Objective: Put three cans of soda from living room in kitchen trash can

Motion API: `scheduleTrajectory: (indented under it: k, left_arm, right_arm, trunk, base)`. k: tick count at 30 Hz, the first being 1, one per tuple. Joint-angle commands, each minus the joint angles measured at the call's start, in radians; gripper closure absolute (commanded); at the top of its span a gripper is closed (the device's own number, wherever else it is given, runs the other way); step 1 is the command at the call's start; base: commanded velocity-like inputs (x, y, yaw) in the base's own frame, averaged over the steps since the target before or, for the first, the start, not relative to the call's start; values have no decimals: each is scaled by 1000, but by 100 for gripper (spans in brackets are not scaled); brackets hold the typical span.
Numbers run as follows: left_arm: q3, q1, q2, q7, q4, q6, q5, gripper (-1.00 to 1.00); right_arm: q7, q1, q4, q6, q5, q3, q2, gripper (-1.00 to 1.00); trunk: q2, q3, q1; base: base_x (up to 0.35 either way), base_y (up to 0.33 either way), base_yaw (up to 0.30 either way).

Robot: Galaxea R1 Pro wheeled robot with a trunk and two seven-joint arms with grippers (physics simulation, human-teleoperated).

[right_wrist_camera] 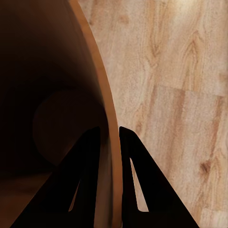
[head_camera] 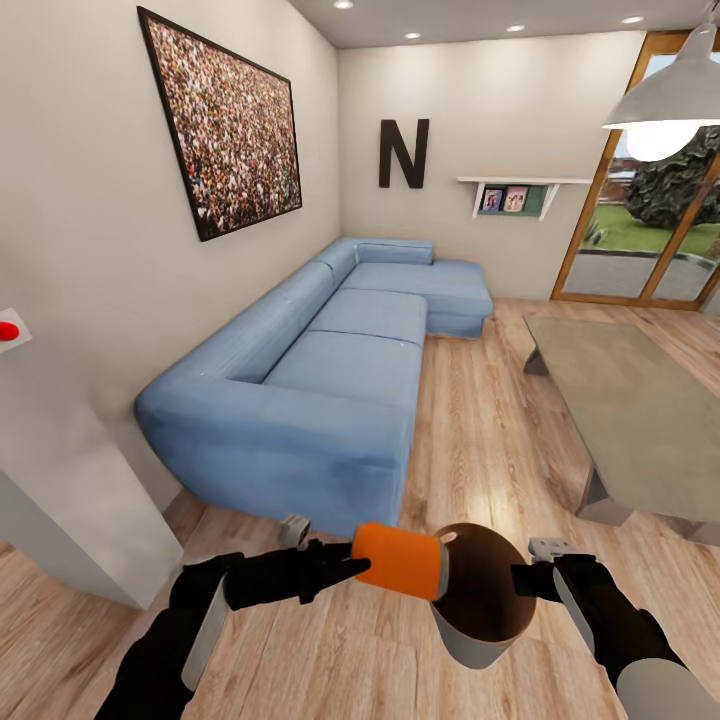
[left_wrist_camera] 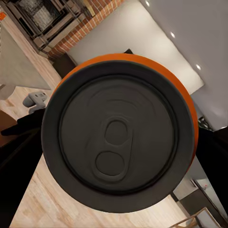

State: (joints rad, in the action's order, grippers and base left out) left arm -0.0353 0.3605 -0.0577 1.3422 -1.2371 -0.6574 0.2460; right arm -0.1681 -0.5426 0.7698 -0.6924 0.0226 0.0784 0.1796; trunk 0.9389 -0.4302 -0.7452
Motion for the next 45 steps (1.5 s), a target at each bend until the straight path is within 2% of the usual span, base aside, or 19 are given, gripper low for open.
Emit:
scheduleTrajectory:
  k: [1,3,7,12,17,19,20,22,26,37,39,41,45]
  left_arm:
    - [0,0,-7,-7,9,1,-1,100]
    - [0,0,-17,-21,16,1,-1,100]
    - [-2,0,-42,-107,38,3,-3,100]
    - [-18,0,-50,-178,50,5,-3,100]
    - [-30,0,-70,-263,54,6,-4,100]
    - [-43,0,-75,-304,54,6,-3,100]
    - [-74,0,-78,-328,54,7,-3,100]
    - [-101,0,-79,-341,54,7,-2,100]
    - [-123,0,-80,-351,53,7,-2,100]
    - [-130,0,-80,-358,54,7,-3,100]
    - [-130,0,-80,-380,54,7,-3,100]
    - [-131,0,-80,-430,54,7,-3,100]
    - [-132,0,-80,-451,54,7,-3,100]
  right_arm:
    - [-4,0,0,-1,-11,1,0,100]
    - [-4,0,0,-1,-12,0,0,100]
    - [-4,0,1,-1,-12,0,-1,100]
    - [-3,0,1,-1,-12,0,-1,100]
    - [2,0,2,-1,-12,0,-2,100]
    - [15,0,2,-1,-12,0,-3,100]
    - [30,0,2,-2,-13,-1,-8,100]
    - [39,0,2,-2,-12,-2,-19,100]
    - [55,0,2,-2,-12,-4,-45,100]
    - [88,0,2,-2,-12,-6,-81,100]
    - [89,0,2,-2,-12,-27,-87,100]
    - [90,0,2,-2,-12,-71,-91,100]
    - [91,0,2,-2,-12,-87,-92,100]
  trunk:
    - [0,0,0]
    - [0,0,0]
    - [0,0,0]
    - [0,0,0]
    - [0,0,0]
    - [0,0,0]
    - [0,0,0]
    - [0,0,0]
    - [0,0,0]
    - [0,0,0]
    - [0,0,0]
    - [0,0,0]
    - [0,0,0]
  base:
    - [0,0,0]
    - [0,0,0]
    - [0,0,0]
    - [0,0,0]
    - [0,0,0]
    - [0,0,0]
    - [0,0,0]
    - [0,0,0]
    - [0,0,0]
    - [0,0,0]
    - [0,0,0]
    - [0,0,0]
    - [0,0,0]
